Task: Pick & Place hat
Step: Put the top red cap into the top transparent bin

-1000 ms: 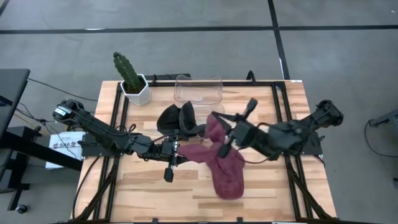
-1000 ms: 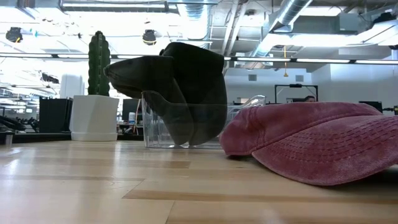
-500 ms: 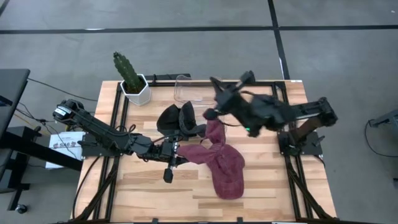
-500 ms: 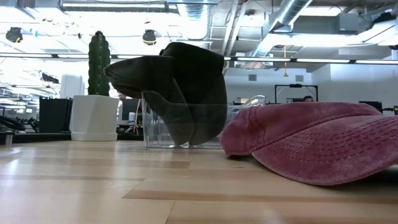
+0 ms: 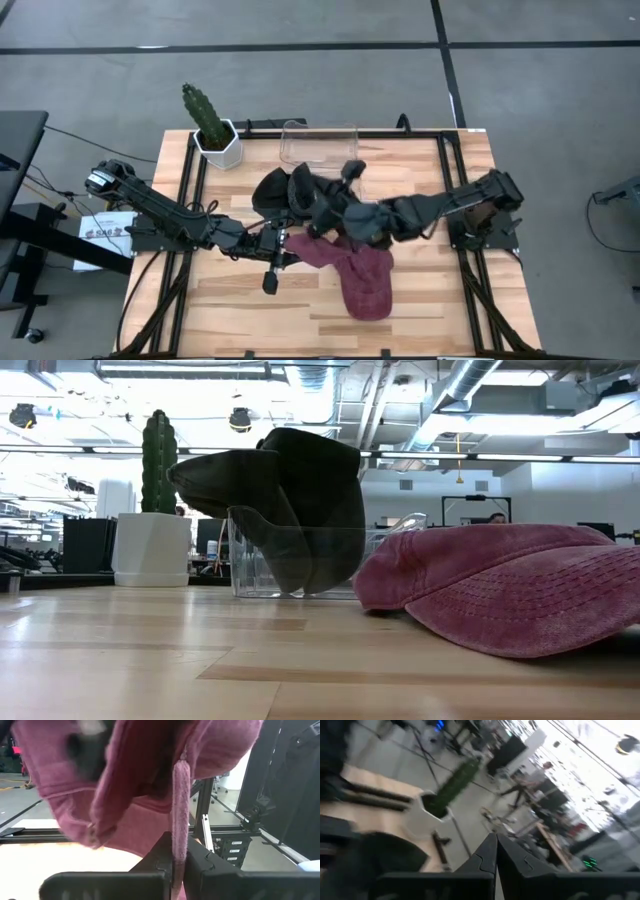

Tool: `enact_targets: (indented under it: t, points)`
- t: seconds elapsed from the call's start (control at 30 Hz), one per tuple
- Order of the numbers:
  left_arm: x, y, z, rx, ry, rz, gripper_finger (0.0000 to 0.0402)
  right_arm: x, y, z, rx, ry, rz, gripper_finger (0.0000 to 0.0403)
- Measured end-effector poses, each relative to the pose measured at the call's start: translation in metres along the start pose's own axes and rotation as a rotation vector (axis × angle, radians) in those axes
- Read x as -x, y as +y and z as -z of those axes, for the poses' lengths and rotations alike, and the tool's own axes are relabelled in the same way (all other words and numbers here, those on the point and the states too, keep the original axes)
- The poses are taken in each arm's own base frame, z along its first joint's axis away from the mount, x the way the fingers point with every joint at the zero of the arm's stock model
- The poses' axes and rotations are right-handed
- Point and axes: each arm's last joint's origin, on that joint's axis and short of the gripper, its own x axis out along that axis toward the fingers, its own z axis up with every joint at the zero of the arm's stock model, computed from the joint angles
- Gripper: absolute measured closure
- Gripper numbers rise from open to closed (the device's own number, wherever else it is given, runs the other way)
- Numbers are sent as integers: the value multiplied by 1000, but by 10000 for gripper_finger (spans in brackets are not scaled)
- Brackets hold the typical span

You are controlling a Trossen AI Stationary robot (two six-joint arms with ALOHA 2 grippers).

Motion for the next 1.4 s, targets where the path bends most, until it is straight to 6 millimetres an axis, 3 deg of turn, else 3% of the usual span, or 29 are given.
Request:
enact_targets:
  t: [0.13, 0.4, 0.53, 0.77, 0.93, 1.23, 1.4]
  points:
    - [0, 0, 0, 0, 0, 0, 387, 30, -11, -11, -69, -73, -54, 403]
    - [-1, 2, 0, 3, 2, -8, 387, 68, -64, -32, -235, -171, -84, 403]
    - [-1, 2, 0, 3, 2, -10, 387, 73, -88, -36, -251, -193, -63, 403]
    - [0, 0, 0, 11, 0, 52, 387, 62, -116, -32, -237, -158, 23, 403]
    - [0, 0, -1, 15, -8, 57, 386, 50, -100, -24, -236, -111, -49, 403]
    - [0, 0, -4, 24, -44, 61, 385, 51, -70, -5, -250, 0, -134, 403]
    - [0, 0, -6, 29, -62, 75, 385, 37, -62, 0, -264, 9, -120, 403]
